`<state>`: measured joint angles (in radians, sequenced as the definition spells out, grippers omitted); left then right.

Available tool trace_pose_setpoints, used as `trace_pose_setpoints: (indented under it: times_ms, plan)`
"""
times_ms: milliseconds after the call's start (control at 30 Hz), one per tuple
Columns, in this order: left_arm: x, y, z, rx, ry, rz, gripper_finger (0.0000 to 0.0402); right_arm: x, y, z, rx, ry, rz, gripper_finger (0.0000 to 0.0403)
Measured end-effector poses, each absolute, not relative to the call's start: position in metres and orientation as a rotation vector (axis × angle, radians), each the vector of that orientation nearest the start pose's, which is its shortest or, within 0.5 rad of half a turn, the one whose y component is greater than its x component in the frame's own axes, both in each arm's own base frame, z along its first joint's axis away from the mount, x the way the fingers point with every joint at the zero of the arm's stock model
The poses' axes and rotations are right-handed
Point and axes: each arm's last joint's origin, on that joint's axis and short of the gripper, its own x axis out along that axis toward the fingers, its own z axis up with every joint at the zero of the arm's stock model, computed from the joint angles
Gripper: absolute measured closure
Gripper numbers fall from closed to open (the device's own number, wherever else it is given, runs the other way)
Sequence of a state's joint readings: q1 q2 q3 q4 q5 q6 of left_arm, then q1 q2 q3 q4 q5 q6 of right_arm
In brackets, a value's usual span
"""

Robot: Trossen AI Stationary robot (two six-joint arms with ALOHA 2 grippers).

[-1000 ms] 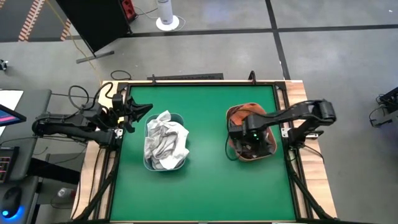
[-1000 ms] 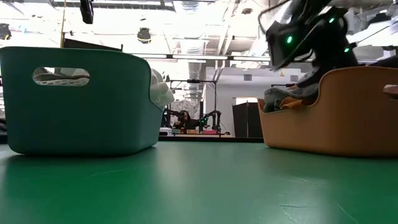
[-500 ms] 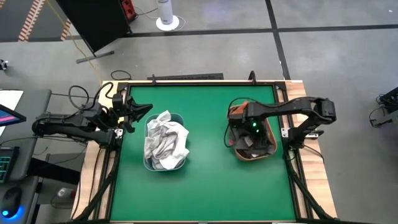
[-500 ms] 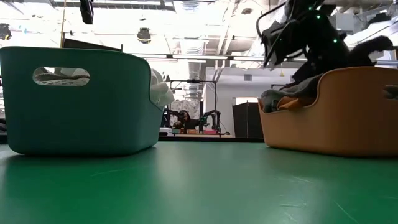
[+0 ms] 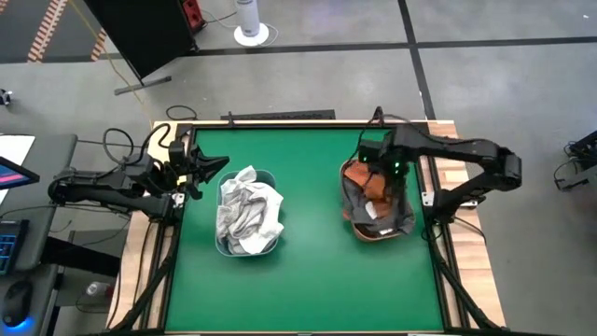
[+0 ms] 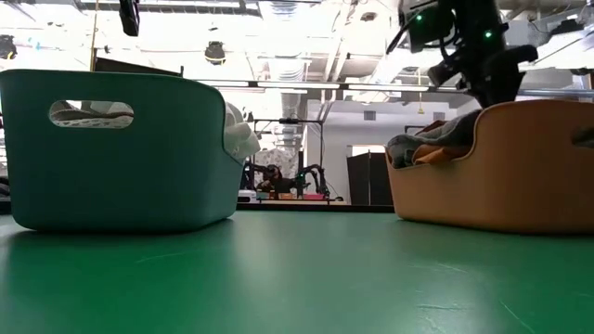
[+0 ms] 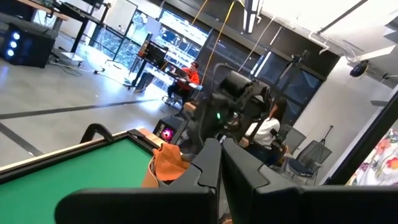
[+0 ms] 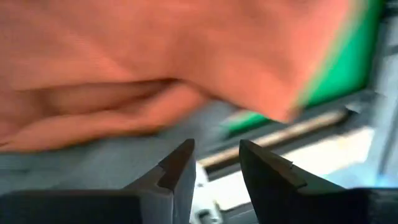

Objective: Sort towels by color in basket
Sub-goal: Put the orange towel into the orange bin

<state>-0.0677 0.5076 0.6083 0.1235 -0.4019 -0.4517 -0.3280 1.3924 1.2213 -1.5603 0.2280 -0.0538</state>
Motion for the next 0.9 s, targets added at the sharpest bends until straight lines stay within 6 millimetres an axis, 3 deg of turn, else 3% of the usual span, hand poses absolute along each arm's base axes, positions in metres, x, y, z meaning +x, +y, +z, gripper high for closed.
trace_pose_setpoints:
  times_ms: [333,467,667,900]
  plan:
    - [0.12,0.003,0.337,-0.511,-0.29,0.27,0.0393,0.174,-0.099,0.332,0.085,1.526,-0.529,0.0239]
    - [0.12,0.003,0.337,-0.501,-0.288,0.271,0.0393,0.176,-0.107,0.336,0.071,1.409,-0.563,0.0239]
    - [0.12,0.003,0.337,-0.5,-0.286,0.266,0.0393,0.189,-0.119,0.3,0.103,1.483,-0.529,0.0239]
    - [0.12,0.002,0.337,-0.507,-0.28,0.249,0.0393,0.21,-0.108,0.24,0.155,1.588,-0.397,0.0262]
